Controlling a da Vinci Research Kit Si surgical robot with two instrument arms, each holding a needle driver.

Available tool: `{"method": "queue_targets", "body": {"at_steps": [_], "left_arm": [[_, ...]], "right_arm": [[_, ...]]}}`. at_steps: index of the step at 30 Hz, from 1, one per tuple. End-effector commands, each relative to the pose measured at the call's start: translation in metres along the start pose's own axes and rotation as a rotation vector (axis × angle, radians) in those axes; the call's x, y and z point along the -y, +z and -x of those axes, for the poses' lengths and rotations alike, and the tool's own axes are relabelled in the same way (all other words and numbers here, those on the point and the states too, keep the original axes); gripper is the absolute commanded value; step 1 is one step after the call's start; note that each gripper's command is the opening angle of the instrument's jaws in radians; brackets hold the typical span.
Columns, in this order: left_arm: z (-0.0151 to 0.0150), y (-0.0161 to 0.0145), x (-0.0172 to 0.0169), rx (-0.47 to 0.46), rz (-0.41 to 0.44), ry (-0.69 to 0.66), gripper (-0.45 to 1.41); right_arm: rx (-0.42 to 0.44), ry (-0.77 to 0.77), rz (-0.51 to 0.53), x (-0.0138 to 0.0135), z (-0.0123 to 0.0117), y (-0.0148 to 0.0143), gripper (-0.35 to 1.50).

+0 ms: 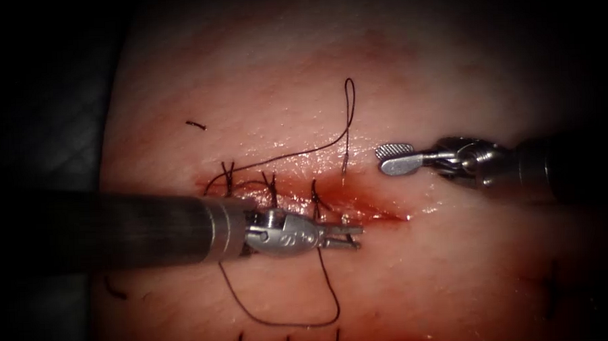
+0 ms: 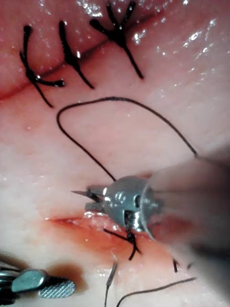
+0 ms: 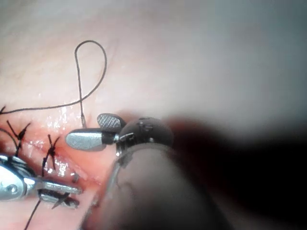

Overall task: Wound Closure
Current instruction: Using the left needle driver, grasp the needle near the tip and pull it through.

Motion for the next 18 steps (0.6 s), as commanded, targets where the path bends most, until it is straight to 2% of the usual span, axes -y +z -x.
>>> {"method": "queue_targets", "body": {"at_steps": [1, 6, 11, 18], "left_arm": [[-0.0001, 0.0003, -0.0003, -0.021, 0.002, -0.038, -0.45], [-0.0021, -0.0013, -0.0012, -0.120, 0.034, -0.296, -0.45], [-0.0042, -0.0026, -0.0009, -0.166, 0.089, -0.513, -0.45], [-0.0068, -0.0038, 0.0003, -0.268, 0.248, -0.823, -0.45]], "right_arm": [[-0.003, 0.001, -0.002, -0.0004, 0.0003, 0.0005, 0.58], [-0.009, 0.000, -0.003, -0.0004, 0.0004, 0.0003, 0.58], [-0.010, -0.002, -0.003, -0.0003, 0.0009, 0.0003, 0.66], [-0.009, 0.038, -0.008, -0.0004, 0.0017, 0.0002, 0.66]]}}
